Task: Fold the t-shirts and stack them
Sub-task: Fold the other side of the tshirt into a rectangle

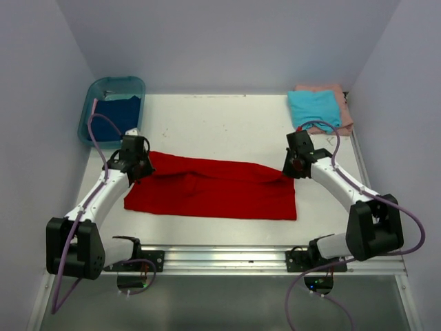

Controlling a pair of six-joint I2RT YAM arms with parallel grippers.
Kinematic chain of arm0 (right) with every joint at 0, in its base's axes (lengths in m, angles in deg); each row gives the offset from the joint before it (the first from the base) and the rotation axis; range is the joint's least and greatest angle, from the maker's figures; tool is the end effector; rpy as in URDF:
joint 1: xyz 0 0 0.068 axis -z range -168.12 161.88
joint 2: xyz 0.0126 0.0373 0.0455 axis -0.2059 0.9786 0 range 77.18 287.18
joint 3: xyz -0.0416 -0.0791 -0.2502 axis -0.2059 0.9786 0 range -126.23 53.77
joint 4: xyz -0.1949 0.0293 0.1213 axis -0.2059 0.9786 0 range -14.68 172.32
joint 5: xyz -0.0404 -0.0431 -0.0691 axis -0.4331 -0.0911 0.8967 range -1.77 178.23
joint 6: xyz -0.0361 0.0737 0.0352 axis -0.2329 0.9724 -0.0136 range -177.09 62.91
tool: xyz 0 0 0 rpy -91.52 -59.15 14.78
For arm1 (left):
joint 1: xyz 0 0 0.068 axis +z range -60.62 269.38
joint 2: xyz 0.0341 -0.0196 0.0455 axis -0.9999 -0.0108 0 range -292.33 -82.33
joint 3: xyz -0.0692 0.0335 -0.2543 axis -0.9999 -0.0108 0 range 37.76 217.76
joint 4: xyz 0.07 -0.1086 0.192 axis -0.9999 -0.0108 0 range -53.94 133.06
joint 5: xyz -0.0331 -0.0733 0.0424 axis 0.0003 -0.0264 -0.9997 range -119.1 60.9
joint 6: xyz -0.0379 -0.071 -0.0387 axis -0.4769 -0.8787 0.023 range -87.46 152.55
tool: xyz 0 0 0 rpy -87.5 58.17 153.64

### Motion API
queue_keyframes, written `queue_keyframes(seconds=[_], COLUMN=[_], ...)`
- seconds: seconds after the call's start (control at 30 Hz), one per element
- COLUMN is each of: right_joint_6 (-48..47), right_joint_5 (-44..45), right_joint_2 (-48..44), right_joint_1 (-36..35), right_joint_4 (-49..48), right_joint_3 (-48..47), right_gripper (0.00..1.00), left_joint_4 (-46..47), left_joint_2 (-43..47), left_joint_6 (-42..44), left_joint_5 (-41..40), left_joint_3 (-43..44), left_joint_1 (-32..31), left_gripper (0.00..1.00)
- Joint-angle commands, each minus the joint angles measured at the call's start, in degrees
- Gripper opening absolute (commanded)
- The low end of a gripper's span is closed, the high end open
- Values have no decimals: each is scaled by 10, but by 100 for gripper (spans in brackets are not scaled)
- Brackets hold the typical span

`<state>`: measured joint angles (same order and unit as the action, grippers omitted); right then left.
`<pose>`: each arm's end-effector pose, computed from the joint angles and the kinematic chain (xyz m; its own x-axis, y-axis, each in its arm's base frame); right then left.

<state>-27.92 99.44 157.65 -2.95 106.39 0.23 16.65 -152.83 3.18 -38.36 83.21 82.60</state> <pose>0.2698 0.0554 0.1948 -0.7897 0.2857 -0.5430 0.2675 0.9568 0.1143 0.2471 -0.0165 0.2004 -0.6852 -0.4059 -0.6048 -0.3661 0.9098 -0.1957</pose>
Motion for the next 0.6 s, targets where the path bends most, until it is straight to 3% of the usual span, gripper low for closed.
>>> queue_keyframes(seconds=[0.0,0.57], right_joint_6=[7,9], right_joint_5=[21,91], right_joint_2=[-39,-55], right_joint_1=[-13,-20], right_joint_4=[52,92], right_joint_3=[11,28], right_gripper=[0,0], left_joint_4=[-44,-65], left_joint_2=[2,26], left_joint_6=[3,17], left_joint_5=[-37,-53], left_joint_3=[32,24], left_joint_1=[-2,-1], left_gripper=[0,0])
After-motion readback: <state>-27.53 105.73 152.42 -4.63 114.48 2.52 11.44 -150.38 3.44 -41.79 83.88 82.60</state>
